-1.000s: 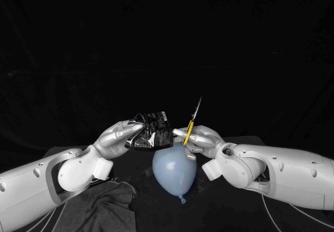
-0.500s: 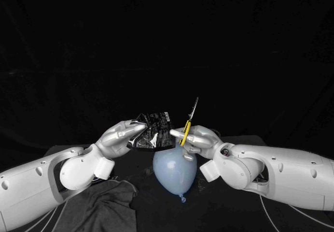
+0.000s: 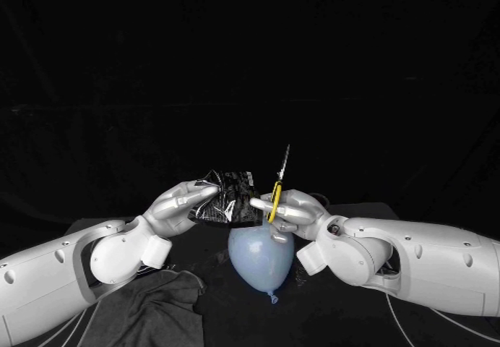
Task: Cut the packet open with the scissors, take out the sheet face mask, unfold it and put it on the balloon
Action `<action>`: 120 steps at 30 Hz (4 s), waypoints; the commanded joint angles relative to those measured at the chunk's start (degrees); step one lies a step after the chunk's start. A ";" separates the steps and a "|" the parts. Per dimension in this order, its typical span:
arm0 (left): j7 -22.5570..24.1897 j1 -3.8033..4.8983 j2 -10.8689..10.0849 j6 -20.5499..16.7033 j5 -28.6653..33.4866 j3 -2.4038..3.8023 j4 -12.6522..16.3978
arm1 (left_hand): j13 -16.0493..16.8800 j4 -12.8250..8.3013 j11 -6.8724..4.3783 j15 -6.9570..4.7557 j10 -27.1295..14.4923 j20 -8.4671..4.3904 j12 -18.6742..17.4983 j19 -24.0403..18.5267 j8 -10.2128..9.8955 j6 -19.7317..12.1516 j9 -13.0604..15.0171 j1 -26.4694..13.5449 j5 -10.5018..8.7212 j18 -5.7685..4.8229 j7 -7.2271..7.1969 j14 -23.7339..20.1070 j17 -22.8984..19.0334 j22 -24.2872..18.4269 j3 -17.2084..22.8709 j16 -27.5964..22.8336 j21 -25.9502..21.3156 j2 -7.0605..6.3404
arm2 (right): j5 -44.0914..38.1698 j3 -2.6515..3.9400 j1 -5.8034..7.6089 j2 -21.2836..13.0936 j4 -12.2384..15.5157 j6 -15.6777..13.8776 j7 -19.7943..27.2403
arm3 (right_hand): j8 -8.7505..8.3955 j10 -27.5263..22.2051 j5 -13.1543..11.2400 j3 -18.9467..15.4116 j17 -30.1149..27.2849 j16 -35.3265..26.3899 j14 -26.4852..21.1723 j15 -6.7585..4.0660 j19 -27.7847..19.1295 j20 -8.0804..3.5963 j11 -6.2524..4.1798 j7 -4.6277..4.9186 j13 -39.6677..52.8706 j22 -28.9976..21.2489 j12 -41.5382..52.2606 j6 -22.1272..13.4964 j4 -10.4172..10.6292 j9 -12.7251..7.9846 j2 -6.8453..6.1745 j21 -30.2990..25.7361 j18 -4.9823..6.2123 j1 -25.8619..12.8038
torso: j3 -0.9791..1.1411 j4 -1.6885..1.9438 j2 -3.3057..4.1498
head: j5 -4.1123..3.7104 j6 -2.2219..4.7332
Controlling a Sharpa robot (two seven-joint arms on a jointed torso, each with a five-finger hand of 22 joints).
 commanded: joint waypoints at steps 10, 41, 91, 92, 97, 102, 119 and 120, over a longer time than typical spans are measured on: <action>-1.58 0.09 0.99 -3.09 0.86 -0.09 -0.24 | -0.11 -0.63 0.03 -0.04 -0.24 -0.17 -0.33 0.65 0.30 -0.06 3.48 -0.64 0.18 0.64 0.33 0.44 -0.17 0.01 -0.18 -0.43 0.37 0.29 | 1.86 0.10 0.02 -0.49 0.97 1.87 -0.66 | 5.40 9.64 -0.01 7.98 0.77 0.53 2.40 -2.94 1.36 -2.80 -3.19 -2.70 2.71 2.36 2.59 3.88 -5.94 4.92 0.77 2.51 -0.21 2.82 | 0.00 -0.02 0.02 | 0.32 0.02; -7.56 0.10 0.16 -9.19 -3.01 -0.93 -1.34 | 0.10 12.03 5.20 4.53 -17.26 2.41 0.25 -20.57 -10.37 -17.97 -1.02 -11.09 0.25 -3.04 5.73 -14.20 -3.24 -1.29 -40.37 -4.35 -9.37 -4.49 | -0.78 0.45 0.00 -2.60 1.99 -8.08 -1.51 | 8.98 11.24 0.03 11.85 1.02 0.60 2.59 -3.53 2.02 -3.39 -3.84 -3.29 6.74 3.91 3.09 2.09 -8.45 10.95 0.43 3.82 -0.52 -0.58 | -0.06 0.00 0.00 | 0.23 0.13; -10.83 0.33 6.35 -26.43 -0.52 -1.54 -0.93 | 0.05 9.37 1.22 0.25 -4.73 0.46 1.61 3.16 -5.98 -4.01 0.94 11.71 0.23 0.79 2.09 0.90 -0.27 -0.36 -34.32 1.02 -4.29 1.51 | -3.96 0.47 -0.06 0.65 1.22 -10.42 -1.78 | 9.34 11.19 0.02 12.48 1.05 0.62 2.62 -3.55 2.07 -3.43 -3.86 -3.31 7.35 4.06 3.09 1.89 -8.97 11.69 0.38 3.89 -0.53 -0.95 | -0.03 -0.01 0.02 | 0.29 0.44; -10.99 0.34 6.38 -26.45 -0.66 -1.56 -0.91 | 0.04 9.59 1.13 0.16 -4.46 0.35 1.54 3.43 -6.03 -3.72 0.84 11.80 0.23 0.78 1.97 1.12 -0.23 -0.37 -34.12 1.08 -4.26 1.39 | -4.00 0.47 -0.06 0.69 1.17 -10.43 -1.81 | 9.35 11.18 0.02 12.51 1.02 0.61 2.61 -3.55 2.07 -3.43 -3.86 -3.31 7.38 4.07 3.09 1.87 -9.00 11.72 0.36 3.89 -0.53 -0.97 | -0.03 -0.01 0.00 | 0.27 0.44; -11.04 0.38 6.61 -26.28 -1.09 -1.65 -0.76 | 0.01 11.06 0.20 -0.64 -2.28 -0.47 1.29 5.20 -5.86 -1.20 0.43 12.56 0.23 0.79 0.84 2.81 0.11 -0.35 -32.52 1.62 -3.96 0.99 | -4.51 0.47 -0.06 0.91 0.75 -10.71 -2.22 | 9.35 11.18 0.02 12.51 1.02 0.61 2.61 -3.55 2.07 -3.43 -3.86 -3.31 7.38 4.07 3.09 1.87 -9.00 11.72 0.36 3.89 -0.53 -0.97 | -0.05 0.00 0.02 | 0.40 0.37; -10.31 0.40 6.78 -26.06 -1.19 -1.67 -0.76 | -0.05 11.33 -1.24 -1.96 1.57 -2.26 0.97 7.81 -5.02 2.54 0.36 15.04 0.25 0.71 -0.64 5.42 0.58 -0.10 -27.34 2.33 -2.99 2.26 | -5.00 0.47 -0.06 0.93 0.43 -11.10 -2.56 | 9.37 11.16 0.02 12.57 1.03 0.62 2.62 -3.55 2.00 -3.44 -3.86 -3.30 7.43 4.01 3.07 1.85 -9.05 11.79 0.35 3.78 -0.50 -1.01 | -0.06 -0.05 -0.01 | 0.47 0.37; -8.34 0.43 6.87 -28.01 -1.34 -1.68 -0.78 | 0.03 10.72 -2.51 -3.32 6.78 -3.69 -0.05 11.30 -2.89 3.55 2.56 10.44 0.16 0.62 -1.60 9.65 1.83 0.06 -15.41 2.99 -1.29 3.71 | -5.94 0.46 -0.05 0.53 -0.06 -11.10 -2.21 | 8.74 8.30 0.01 13.51 0.59 0.41 2.49 -2.97 1.02 -3.15 -3.03 -2.53 7.37 3.18 1.23 0.16 -9.28 12.34 0.23 2.12 -0.25 -2.30 | -0.03 -0.06 0.00 | 0.74 0.29; -8.36 0.43 6.84 -28.40 -1.37 -1.68 -0.79 | 0.03 10.62 -2.54 -3.35 6.91 -3.73 -0.06 11.41 -2.74 3.48 2.77 10.18 0.15 0.62 -1.60 9.76 1.90 0.05 -15.05 3.01 -1.26 3.68 | -5.82 0.46 -0.05 0.40 0.01 -10.95 -1.93 | 8.38 7.25 0.01 13.48 0.34 0.31 2.42 -2.71 0.77 -3.00 -2.70 -2.21 7.13 2.95 0.56 -0.47 -9.22 12.32 0.15 1.71 -0.19 -2.60 | -0.02 -0.05 0.00 | 0.76 0.28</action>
